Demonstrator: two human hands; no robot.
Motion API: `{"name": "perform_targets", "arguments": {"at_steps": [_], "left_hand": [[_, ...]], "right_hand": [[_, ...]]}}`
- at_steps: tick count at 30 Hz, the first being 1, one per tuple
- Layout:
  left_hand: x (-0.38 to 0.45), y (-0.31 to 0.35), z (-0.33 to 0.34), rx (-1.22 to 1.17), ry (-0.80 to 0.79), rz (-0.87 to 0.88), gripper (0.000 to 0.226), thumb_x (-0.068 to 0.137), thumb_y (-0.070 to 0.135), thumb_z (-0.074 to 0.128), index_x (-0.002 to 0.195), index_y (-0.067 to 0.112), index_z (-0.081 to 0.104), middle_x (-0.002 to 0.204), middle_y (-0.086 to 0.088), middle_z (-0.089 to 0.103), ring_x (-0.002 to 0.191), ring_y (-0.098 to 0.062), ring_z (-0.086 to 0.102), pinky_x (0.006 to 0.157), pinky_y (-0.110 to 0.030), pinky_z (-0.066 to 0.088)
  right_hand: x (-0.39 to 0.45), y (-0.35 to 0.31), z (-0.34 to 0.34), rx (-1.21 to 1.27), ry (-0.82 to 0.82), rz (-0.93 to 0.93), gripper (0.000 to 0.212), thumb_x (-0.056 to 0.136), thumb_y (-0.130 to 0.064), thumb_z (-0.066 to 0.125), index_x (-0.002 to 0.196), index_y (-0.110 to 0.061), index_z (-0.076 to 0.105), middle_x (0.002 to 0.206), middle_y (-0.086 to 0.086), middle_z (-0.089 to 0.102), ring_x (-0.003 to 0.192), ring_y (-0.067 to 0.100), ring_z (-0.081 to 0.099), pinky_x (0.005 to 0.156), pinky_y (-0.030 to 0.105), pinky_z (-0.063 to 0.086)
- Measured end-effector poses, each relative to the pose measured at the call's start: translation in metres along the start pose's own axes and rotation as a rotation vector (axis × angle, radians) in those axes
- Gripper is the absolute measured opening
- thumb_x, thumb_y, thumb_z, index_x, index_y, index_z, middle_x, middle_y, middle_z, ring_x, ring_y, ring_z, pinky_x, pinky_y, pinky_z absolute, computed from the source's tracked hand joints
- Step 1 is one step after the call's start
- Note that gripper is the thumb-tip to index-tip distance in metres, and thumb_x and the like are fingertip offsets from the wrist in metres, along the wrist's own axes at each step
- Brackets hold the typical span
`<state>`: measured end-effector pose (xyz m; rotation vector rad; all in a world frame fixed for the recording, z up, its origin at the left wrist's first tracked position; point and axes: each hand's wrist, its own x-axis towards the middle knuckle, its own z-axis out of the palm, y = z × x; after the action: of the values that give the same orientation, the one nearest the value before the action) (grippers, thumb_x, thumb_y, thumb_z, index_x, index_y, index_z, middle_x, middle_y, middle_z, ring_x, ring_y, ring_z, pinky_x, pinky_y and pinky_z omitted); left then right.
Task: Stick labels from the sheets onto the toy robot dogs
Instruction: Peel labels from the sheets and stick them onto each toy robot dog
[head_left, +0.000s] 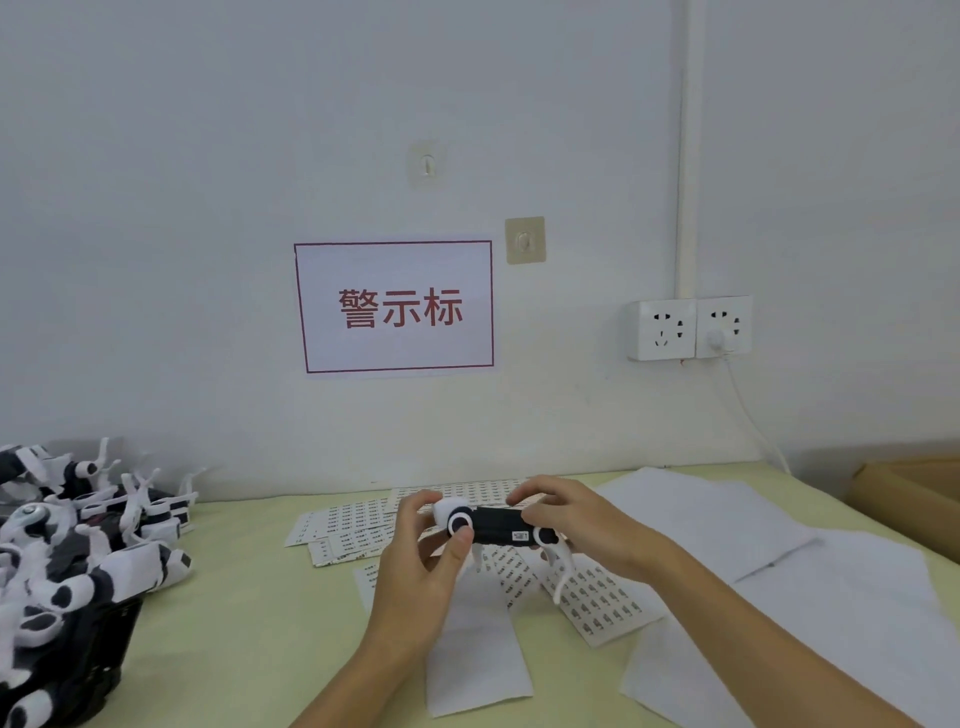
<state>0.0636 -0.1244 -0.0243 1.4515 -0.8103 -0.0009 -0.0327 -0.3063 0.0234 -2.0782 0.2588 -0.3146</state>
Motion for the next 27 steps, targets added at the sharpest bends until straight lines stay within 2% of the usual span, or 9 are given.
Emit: {"name": "perform_targets", "arguments": {"at_steps": [3,5,7,10,12,14,18,21,27], "left_hand": [[0.0,0.01,0.009,0.065,-0.056,0.019,0.03,0.09,0.03,0.067,0.115,0.029,0.051,0.108,0.004,0.07,0.094,-0.003,0.07,0.074,-0.012,0.05],[-0.001,0.021,0.018,0.089,-0.082,0.033,0.034,0.086,0.043,0.064,0.114,0.028,0.052,0.105,0.006,0.071,0.093,-0.005,0.071,0.072,-0.012,0.049],[-0.004,0.032,0.027,0.109,-0.102,0.021,0.035,0.084,0.051,0.06,0.111,0.029,0.052,0.102,0.007,0.072,0.09,-0.005,0.07,0.069,-0.01,0.047],[-0.01,0.042,0.043,0.164,-0.187,-0.004,0.02,0.093,0.04,0.061,0.108,0.03,0.051,0.102,0.012,0.07,0.089,0.001,0.066,0.068,-0.011,0.048],[-0.016,0.045,0.051,0.292,-0.23,0.013,0.017,0.096,0.036,0.059,0.11,0.035,0.05,0.113,0.02,0.061,0.098,0.007,0.058,0.077,-0.015,0.05],[-0.022,0.049,0.058,0.43,-0.259,0.079,0.025,0.093,0.042,0.058,0.117,0.043,0.049,0.121,0.029,0.051,0.111,0.015,0.047,0.088,-0.012,0.043],[-0.029,0.059,0.065,0.618,-0.369,0.247,0.037,0.082,0.066,0.056,0.111,0.044,0.06,0.105,0.028,0.058,0.107,0.006,0.045,0.091,-0.018,0.039],[-0.028,0.066,0.065,0.547,-0.377,0.208,0.017,0.085,0.051,0.068,0.098,0.039,0.07,0.092,0.019,0.065,0.099,-0.002,0.051,0.086,-0.024,0.042],[-0.03,0.076,0.066,0.461,-0.387,0.062,0.007,0.082,0.042,0.073,0.087,0.039,0.069,0.093,0.016,0.065,0.098,0.002,0.052,0.071,-0.012,0.034]], "right_hand": [[-0.025,0.003,-0.013,-0.024,0.055,-0.062,0.016,0.095,-0.037,0.056,0.109,-0.04,0.062,0.107,-0.003,0.068,0.085,0.011,0.065,0.087,0.037,0.051],[-0.046,0.005,-0.02,-0.027,0.082,-0.109,0.025,0.088,-0.042,0.06,0.113,-0.042,0.06,0.109,-0.009,0.067,0.092,0.011,0.065,0.087,0.03,0.051],[-0.068,0.01,-0.024,-0.057,0.129,-0.162,0.03,0.086,-0.034,0.065,0.114,-0.042,0.06,0.109,-0.014,0.066,0.098,0.009,0.064,0.087,0.028,0.054],[-0.097,0.021,-0.027,-0.065,0.253,-0.216,0.031,0.09,-0.013,0.065,0.109,-0.037,0.064,0.105,-0.013,0.068,0.099,0.011,0.063,0.089,0.034,0.053],[-0.112,0.028,-0.027,-0.06,0.322,-0.23,0.031,0.09,-0.011,0.065,0.108,-0.036,0.065,0.106,-0.011,0.068,0.1,0.013,0.063,0.091,0.037,0.052],[-0.119,0.032,-0.026,-0.109,0.34,-0.254,0.03,0.089,-0.012,0.068,0.109,-0.035,0.065,0.105,-0.013,0.068,0.101,0.013,0.063,0.091,0.036,0.052],[-0.123,0.029,-0.021,-0.145,0.304,-0.309,0.025,0.09,-0.018,0.068,0.111,-0.034,0.064,0.105,-0.015,0.068,0.1,0.012,0.064,0.087,0.026,0.053],[-0.124,0.026,-0.021,-0.108,0.286,-0.301,0.024,0.09,-0.019,0.068,0.11,-0.032,0.065,0.102,-0.012,0.069,0.098,0.012,0.065,0.085,0.025,0.053],[-0.127,0.024,-0.024,-0.052,0.26,-0.263,0.026,0.091,-0.014,0.068,0.11,-0.032,0.067,0.103,-0.008,0.069,0.098,0.014,0.064,0.09,0.033,0.053]]}}
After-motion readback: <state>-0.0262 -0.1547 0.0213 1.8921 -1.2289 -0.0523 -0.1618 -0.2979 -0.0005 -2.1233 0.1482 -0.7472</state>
